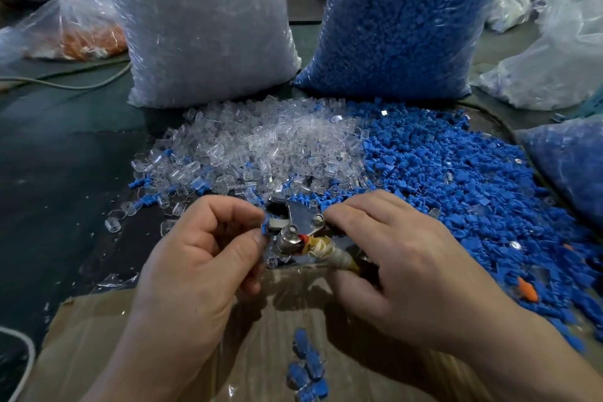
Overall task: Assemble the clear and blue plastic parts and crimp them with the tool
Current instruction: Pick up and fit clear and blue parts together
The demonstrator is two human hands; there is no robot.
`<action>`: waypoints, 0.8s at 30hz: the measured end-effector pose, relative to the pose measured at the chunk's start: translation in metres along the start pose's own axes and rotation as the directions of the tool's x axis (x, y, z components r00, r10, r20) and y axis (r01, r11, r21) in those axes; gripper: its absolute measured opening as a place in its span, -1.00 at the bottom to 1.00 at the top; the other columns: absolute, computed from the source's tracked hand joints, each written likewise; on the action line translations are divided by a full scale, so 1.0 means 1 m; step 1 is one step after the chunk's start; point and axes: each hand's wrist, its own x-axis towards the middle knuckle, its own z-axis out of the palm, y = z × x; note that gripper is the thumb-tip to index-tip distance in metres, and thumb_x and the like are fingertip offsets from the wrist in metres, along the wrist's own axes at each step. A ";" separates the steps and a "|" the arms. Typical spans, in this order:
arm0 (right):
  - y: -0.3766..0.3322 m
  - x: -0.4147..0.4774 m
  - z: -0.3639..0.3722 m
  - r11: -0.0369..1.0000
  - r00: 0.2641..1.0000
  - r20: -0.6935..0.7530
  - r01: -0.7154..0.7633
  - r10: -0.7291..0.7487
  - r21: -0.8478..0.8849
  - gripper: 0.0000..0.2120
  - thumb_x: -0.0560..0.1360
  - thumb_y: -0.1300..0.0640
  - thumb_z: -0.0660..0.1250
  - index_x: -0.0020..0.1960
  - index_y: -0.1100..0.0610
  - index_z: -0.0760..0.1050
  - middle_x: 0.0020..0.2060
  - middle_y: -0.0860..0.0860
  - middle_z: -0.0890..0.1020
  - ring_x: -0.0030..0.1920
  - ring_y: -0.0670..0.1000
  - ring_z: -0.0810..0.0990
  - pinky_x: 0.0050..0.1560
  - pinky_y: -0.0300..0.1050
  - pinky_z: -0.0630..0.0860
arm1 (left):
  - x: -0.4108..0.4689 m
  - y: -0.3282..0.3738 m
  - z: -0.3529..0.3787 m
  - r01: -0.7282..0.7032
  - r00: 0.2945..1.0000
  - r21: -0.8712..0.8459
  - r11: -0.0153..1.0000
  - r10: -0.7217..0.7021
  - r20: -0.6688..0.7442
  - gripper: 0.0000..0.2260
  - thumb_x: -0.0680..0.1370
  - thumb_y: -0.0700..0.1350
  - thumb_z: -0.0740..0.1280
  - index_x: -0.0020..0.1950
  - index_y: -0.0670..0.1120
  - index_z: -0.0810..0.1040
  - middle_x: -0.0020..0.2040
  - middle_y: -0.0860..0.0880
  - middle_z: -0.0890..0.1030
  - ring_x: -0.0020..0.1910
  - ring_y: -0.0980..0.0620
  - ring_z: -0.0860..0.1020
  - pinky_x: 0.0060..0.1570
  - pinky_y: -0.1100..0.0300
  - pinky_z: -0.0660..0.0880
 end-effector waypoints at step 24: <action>0.001 0.004 0.001 0.987 0.989 0.092 -0.108 0.119 -0.115 -0.51 0.43 -0.38 0.04 0.08 -0.10 0.52 -0.17 -0.21 0.57 -0.13 -0.09 0.50 -0.10 -0.16 0.52 | 0.001 -0.003 -0.008 -0.046 0.995 0.208 0.977 0.065 -0.082 -0.84 0.46 -0.10 0.48 -0.11 0.19 0.63 -0.35 0.00 0.63 -0.43 0.09 0.58 -0.45 0.23 0.54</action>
